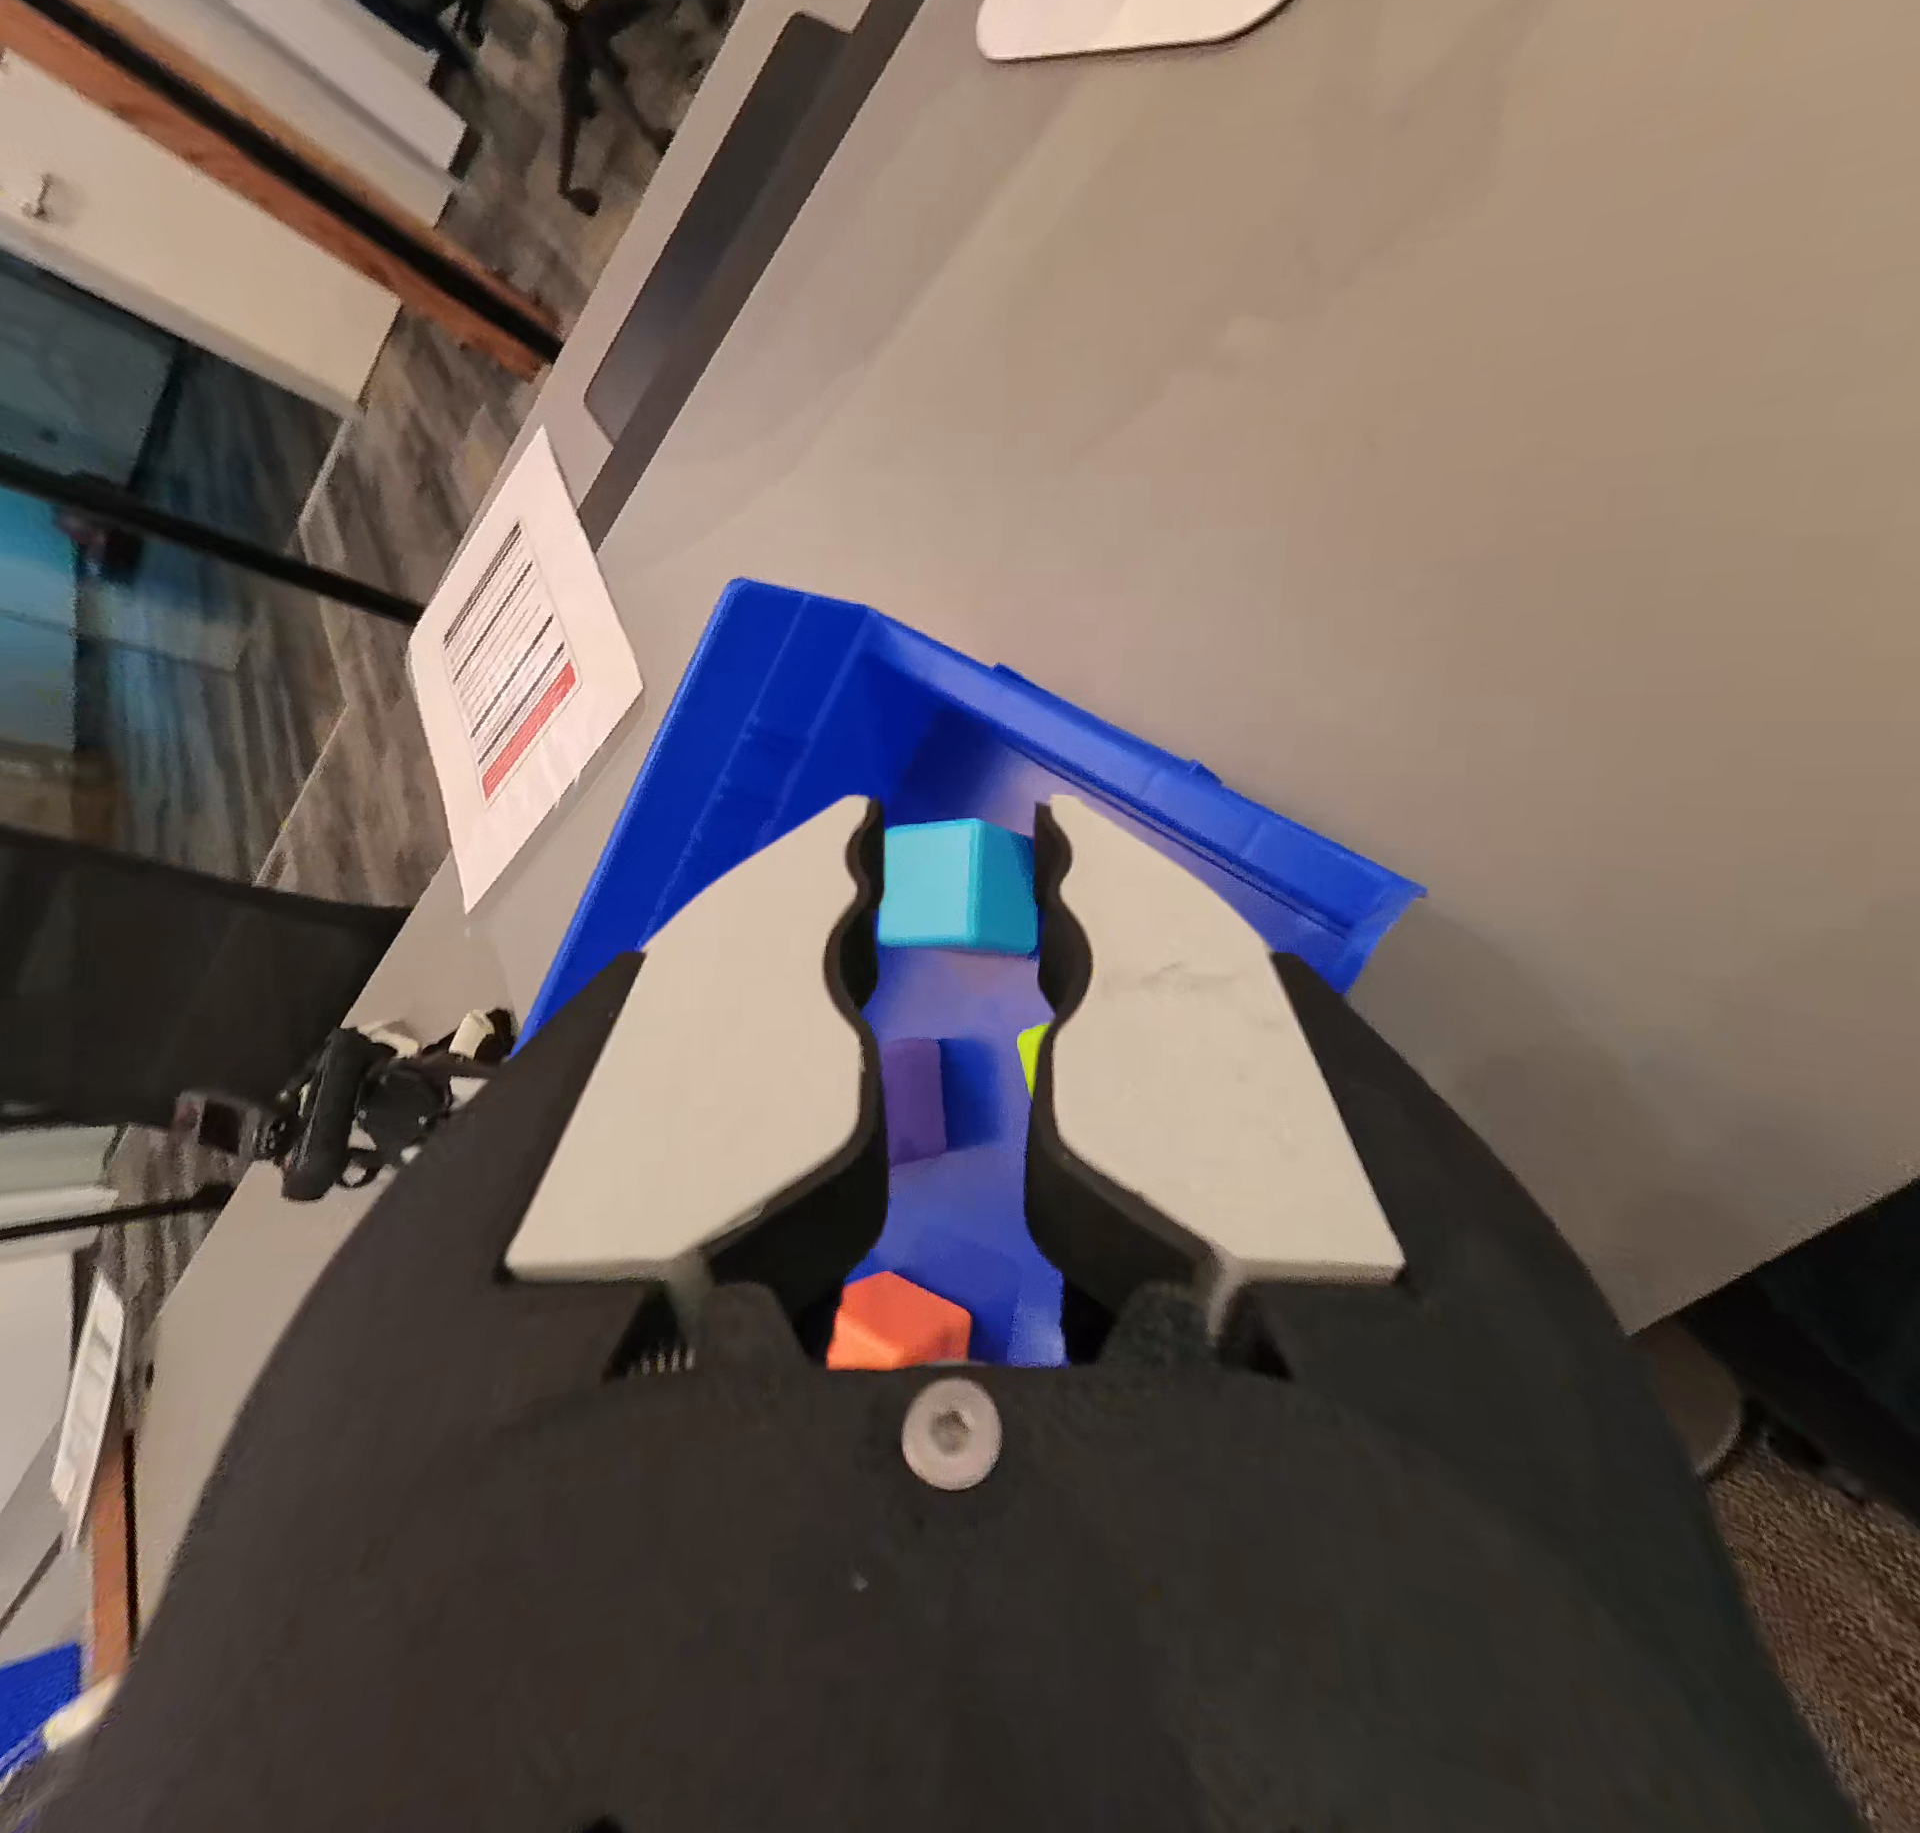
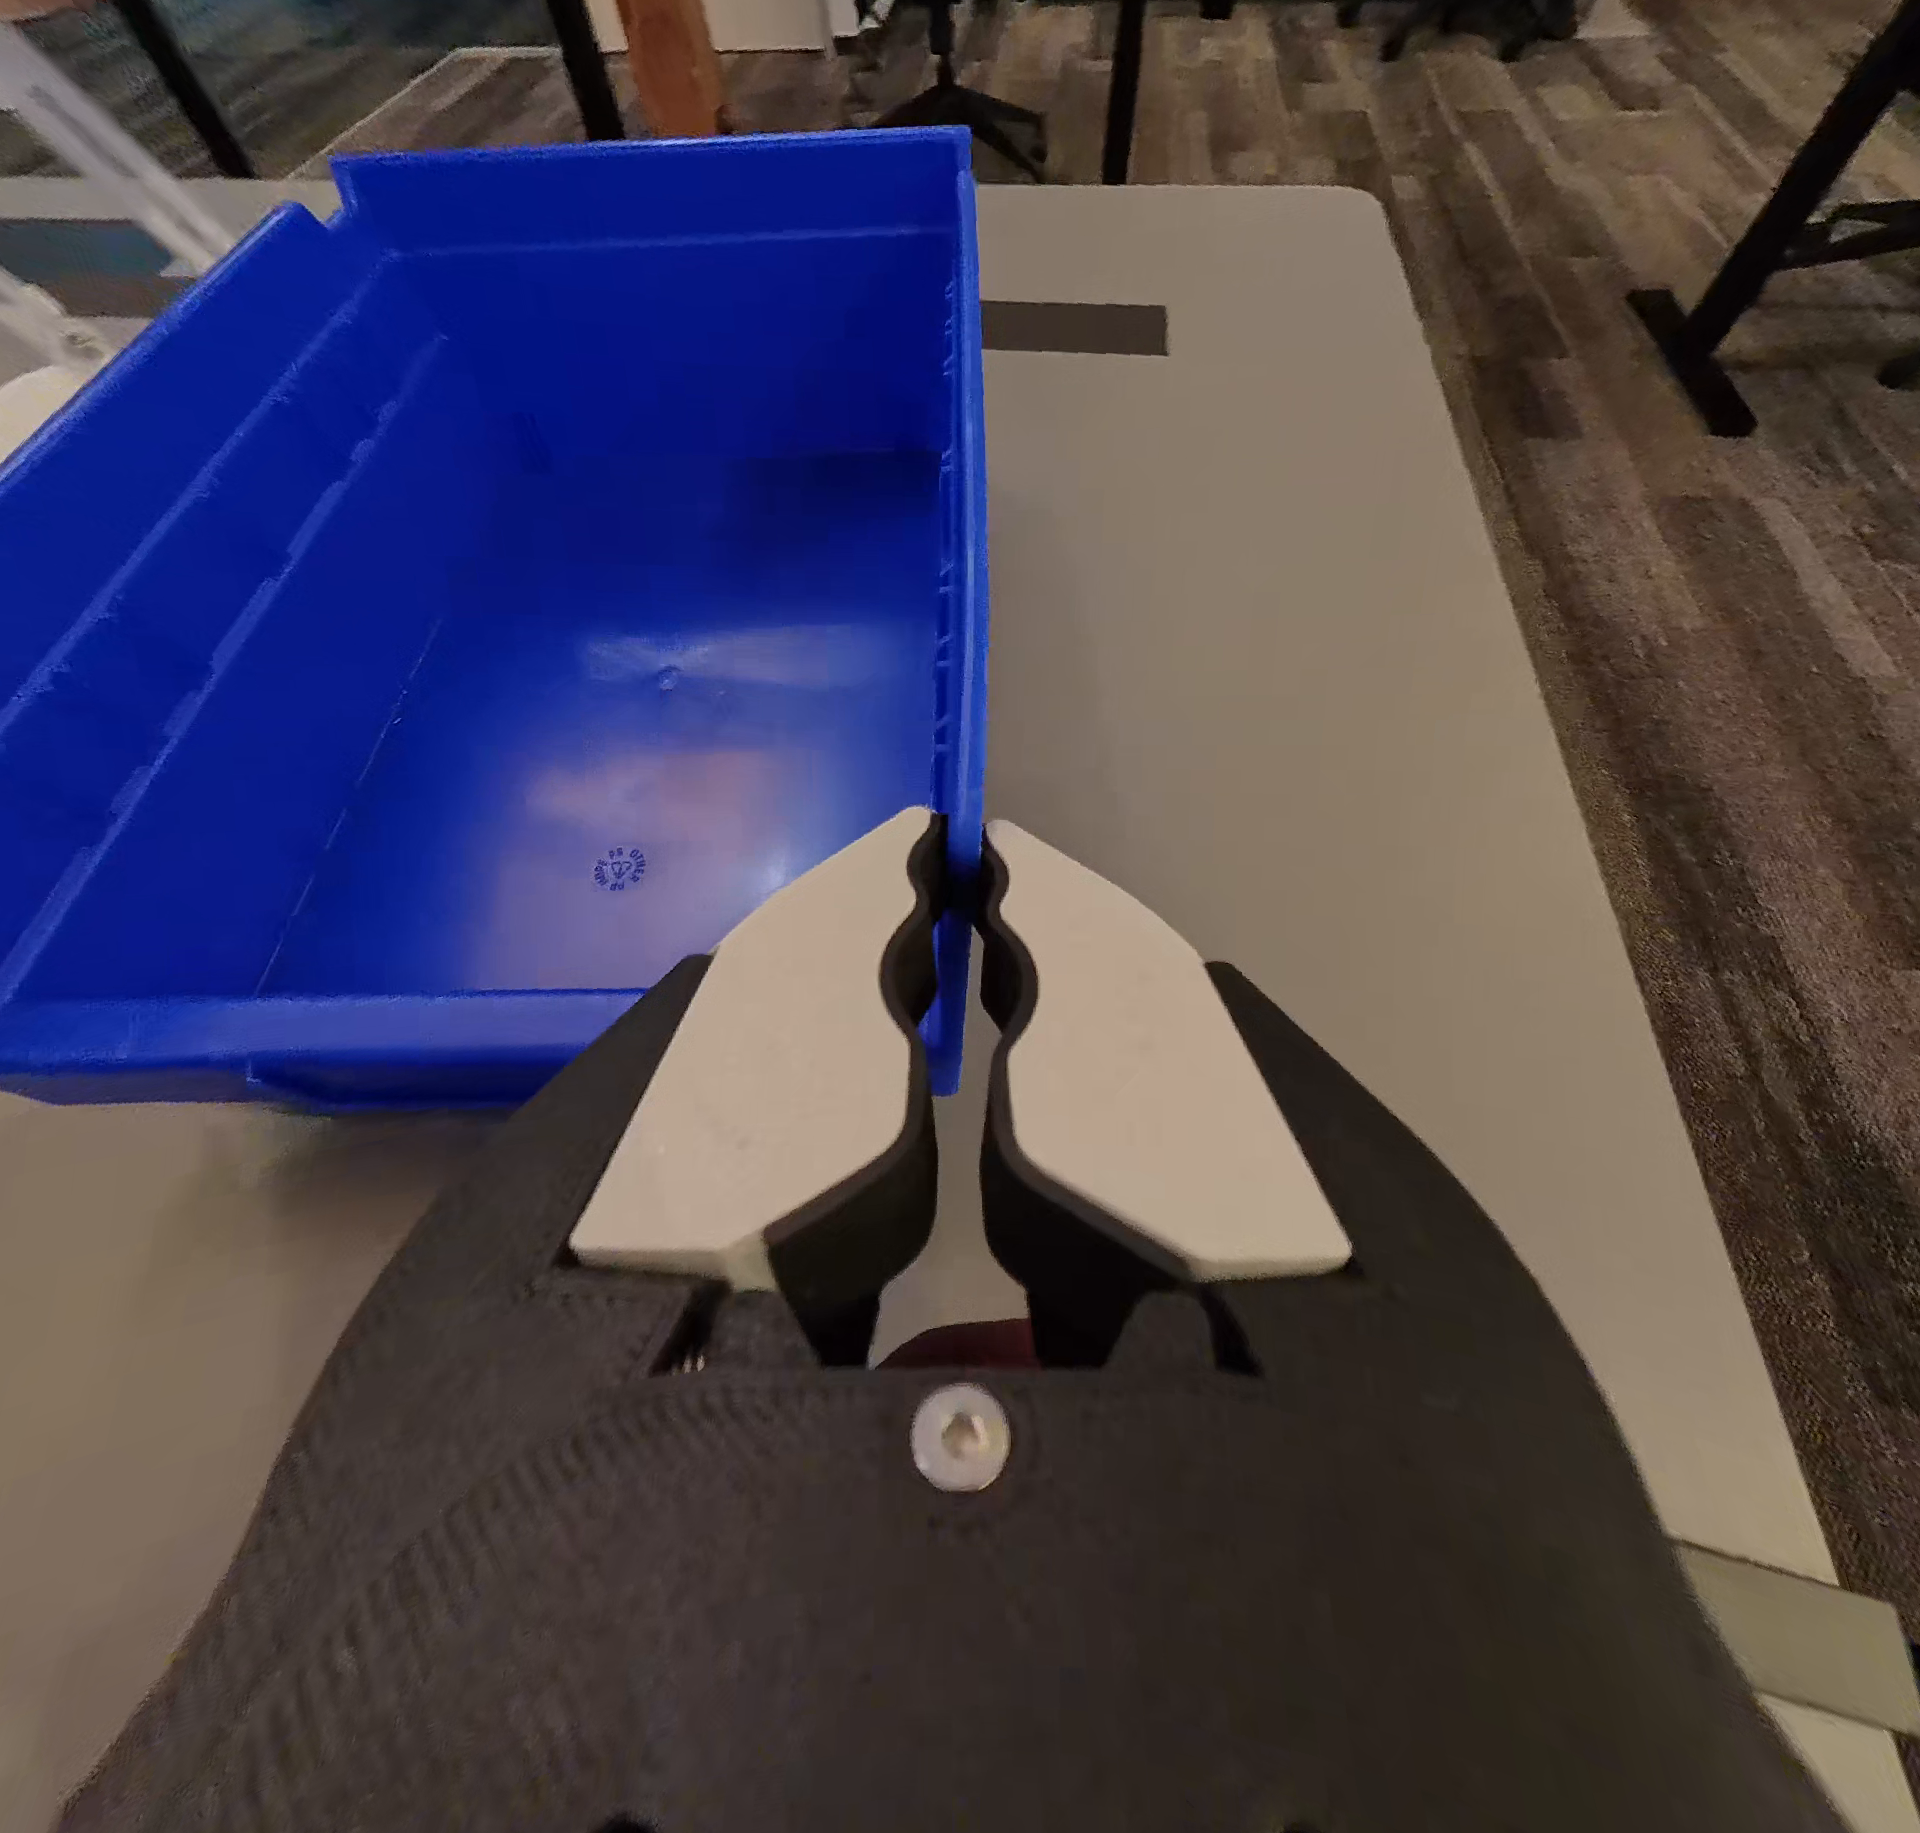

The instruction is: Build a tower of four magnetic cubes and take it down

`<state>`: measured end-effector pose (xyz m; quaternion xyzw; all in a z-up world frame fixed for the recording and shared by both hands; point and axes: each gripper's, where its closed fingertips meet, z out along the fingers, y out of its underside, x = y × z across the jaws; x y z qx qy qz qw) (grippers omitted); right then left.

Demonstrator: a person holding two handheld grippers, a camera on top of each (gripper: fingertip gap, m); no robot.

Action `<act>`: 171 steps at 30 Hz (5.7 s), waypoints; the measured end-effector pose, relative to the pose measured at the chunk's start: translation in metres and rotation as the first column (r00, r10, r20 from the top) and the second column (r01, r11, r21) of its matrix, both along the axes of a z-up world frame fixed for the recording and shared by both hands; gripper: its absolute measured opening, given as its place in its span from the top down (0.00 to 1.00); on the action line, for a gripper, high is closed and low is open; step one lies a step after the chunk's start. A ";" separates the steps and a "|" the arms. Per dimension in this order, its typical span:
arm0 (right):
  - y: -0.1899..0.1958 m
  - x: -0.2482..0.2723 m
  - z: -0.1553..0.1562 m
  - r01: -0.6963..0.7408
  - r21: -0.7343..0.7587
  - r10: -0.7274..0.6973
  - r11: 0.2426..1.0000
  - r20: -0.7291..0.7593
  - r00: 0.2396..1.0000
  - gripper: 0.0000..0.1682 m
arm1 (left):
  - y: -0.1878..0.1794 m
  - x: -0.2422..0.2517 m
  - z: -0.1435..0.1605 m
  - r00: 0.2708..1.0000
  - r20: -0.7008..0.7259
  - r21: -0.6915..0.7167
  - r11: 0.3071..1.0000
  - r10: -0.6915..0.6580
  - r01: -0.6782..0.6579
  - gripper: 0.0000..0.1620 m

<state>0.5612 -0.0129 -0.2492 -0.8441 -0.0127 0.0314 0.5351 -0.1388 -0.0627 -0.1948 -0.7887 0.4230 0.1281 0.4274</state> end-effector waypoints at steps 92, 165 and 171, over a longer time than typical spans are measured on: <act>0.131 0.045 0.000 -0.063 0.128 0.064 0.990 -0.010 0.998 0.97 | 0.014 -0.203 -0.043 0.407 0.607 -0.214 0.633 0.683 -0.744 0.66; 0.133 0.013 -0.003 -0.169 0.106 0.161 0.980 0.082 0.984 0.94 | -0.002 -0.072 -0.073 0.633 0.568 -0.056 0.792 0.526 -0.608 0.96; 0.133 0.013 -0.004 -0.171 0.102 0.163 0.980 0.083 0.983 0.94 | 0.027 -0.065 -0.074 0.657 0.558 -0.095 0.826 0.507 -0.556 0.97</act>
